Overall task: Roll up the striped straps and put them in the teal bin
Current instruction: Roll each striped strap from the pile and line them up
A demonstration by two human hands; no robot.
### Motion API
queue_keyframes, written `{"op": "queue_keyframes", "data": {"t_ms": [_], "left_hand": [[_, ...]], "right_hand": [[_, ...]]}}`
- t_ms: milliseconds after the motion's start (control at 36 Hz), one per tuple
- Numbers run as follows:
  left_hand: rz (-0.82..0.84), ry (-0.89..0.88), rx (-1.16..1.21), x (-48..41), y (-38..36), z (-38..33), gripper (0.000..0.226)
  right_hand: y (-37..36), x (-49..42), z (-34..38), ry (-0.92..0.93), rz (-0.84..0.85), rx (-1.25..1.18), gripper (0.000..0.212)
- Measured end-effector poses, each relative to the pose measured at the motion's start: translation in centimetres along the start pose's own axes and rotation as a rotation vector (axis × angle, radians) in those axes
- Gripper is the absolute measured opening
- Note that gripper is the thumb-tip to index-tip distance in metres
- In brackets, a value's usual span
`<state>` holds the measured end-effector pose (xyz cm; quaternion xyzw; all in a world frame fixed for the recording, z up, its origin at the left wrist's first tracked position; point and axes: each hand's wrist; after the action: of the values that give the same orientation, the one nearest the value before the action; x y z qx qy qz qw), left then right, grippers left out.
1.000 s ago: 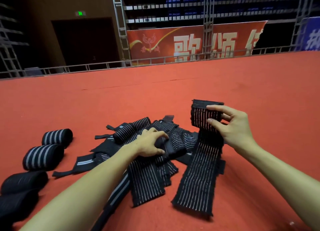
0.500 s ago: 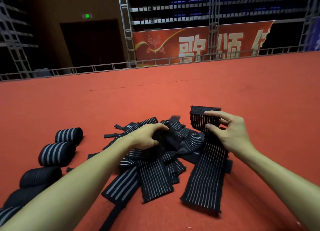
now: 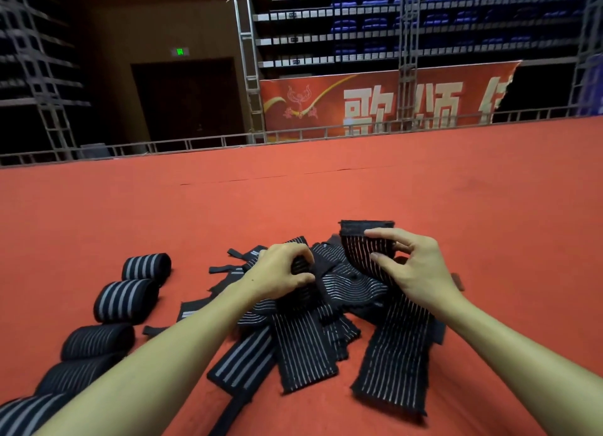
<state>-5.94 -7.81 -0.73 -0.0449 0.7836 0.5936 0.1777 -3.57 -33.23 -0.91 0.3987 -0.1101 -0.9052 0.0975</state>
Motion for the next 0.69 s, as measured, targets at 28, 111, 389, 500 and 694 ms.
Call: {"op": "queue_keyframes", "data": {"t_ms": [28, 111, 389, 500, 694], "left_hand": [[0.003, -0.004, 0.000, 0.0, -0.2, 0.0, 0.023], [-0.015, -0.028, 0.012, -0.3, -1.0, 0.2, 0.018], [-0.176, -0.074, 0.081, -0.7, -1.3, -0.8, 0.017], [-0.192, -0.077, 0.263, -0.4, 0.5, -1.9, 0.014], [-0.181, -0.115, 0.460, 0.6, 3.8, -4.0, 0.018]], "right_hand": [[-0.1, 0.0, -0.1, 0.001, 0.004, 0.004, 0.047], [-0.5, 0.1, -0.4, -0.006, 0.001, 0.003, 0.051], [-0.9, -0.1, -1.5, -0.041, -0.074, 0.006, 0.047], [-0.7, -0.5, -0.8, -0.043, -0.134, -0.015, 0.044], [0.0, -1.8, 2.4, 0.027, -0.176, -0.004, 0.046]]}}
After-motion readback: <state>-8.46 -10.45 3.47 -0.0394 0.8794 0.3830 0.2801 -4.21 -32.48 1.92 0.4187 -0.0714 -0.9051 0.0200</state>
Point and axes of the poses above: each hand's wrist, its own x-axis away from the middle knuckle, its own y-axis out of the back of the hand, z = x × y, and after that the axes turned 4 degrees about -x, right-handed
